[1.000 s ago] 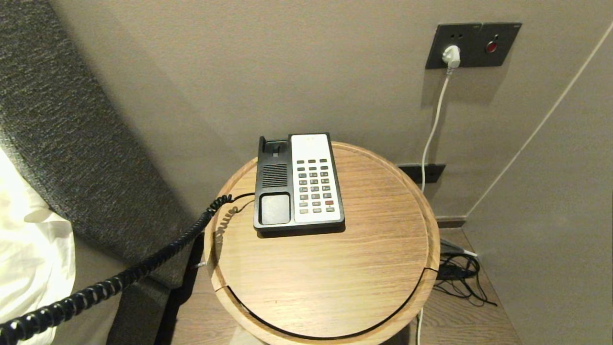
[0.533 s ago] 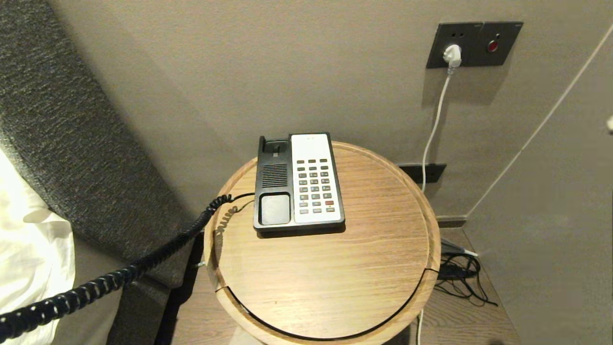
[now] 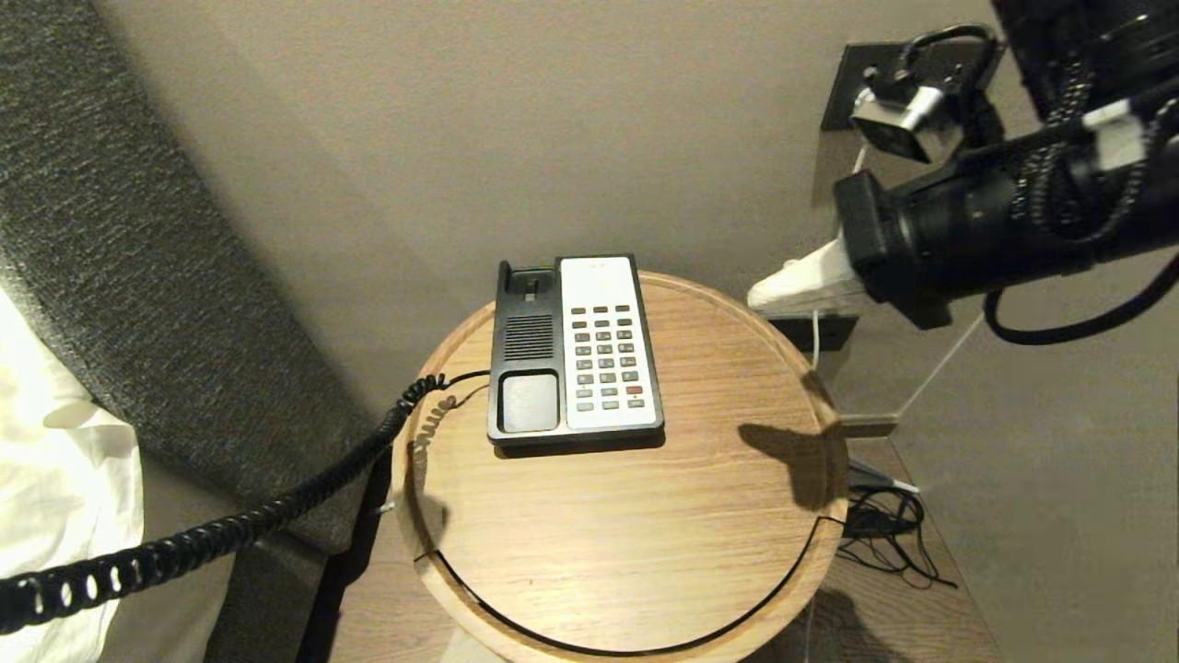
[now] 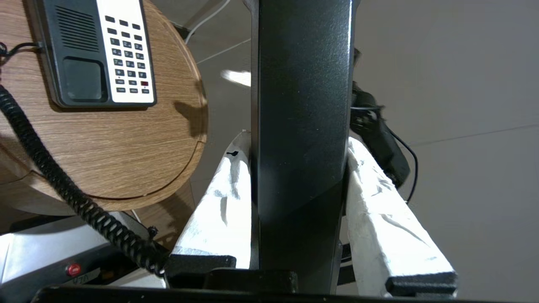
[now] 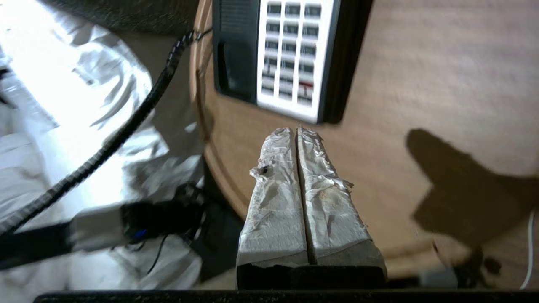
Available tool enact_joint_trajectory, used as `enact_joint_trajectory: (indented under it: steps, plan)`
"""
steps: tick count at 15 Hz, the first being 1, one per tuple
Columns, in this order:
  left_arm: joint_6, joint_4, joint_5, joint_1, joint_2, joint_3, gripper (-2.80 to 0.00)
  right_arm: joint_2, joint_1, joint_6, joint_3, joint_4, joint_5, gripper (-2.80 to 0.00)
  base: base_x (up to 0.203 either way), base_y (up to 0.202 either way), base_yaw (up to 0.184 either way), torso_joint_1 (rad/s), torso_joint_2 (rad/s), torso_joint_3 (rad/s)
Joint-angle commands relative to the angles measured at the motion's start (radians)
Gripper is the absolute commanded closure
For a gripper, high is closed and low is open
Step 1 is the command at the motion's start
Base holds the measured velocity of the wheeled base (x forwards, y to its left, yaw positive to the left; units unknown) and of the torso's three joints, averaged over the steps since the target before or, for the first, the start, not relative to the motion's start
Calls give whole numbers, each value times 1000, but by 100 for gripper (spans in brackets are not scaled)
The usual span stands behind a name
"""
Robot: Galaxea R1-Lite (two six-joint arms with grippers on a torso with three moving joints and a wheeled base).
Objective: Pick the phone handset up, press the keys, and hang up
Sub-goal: Dial the number
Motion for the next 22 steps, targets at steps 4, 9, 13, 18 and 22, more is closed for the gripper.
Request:
enact_joint_trajectory:
  steps: [4,9,13,18,22]
  plan:
    - [-7,5,-1,12,4,1,0,177,103,37,6,-221,-192,0,0,0,0,0,0,0]
    - [-9,6,-1,16,-2,9,0,233,173,52,21,-296,-231,0,0,0,0,0,0,0]
    - [-9,6,-1,22,-4,10,0,258,172,53,21,-328,-282,0,0,0,0,0,0,0]
    - [-9,5,0,23,-5,12,0,288,169,51,19,-364,-324,0,0,0,0,0,0,0]
    - [-7,5,1,25,-13,31,0,307,144,51,10,-372,-324,0,0,0,0,0,0,0]
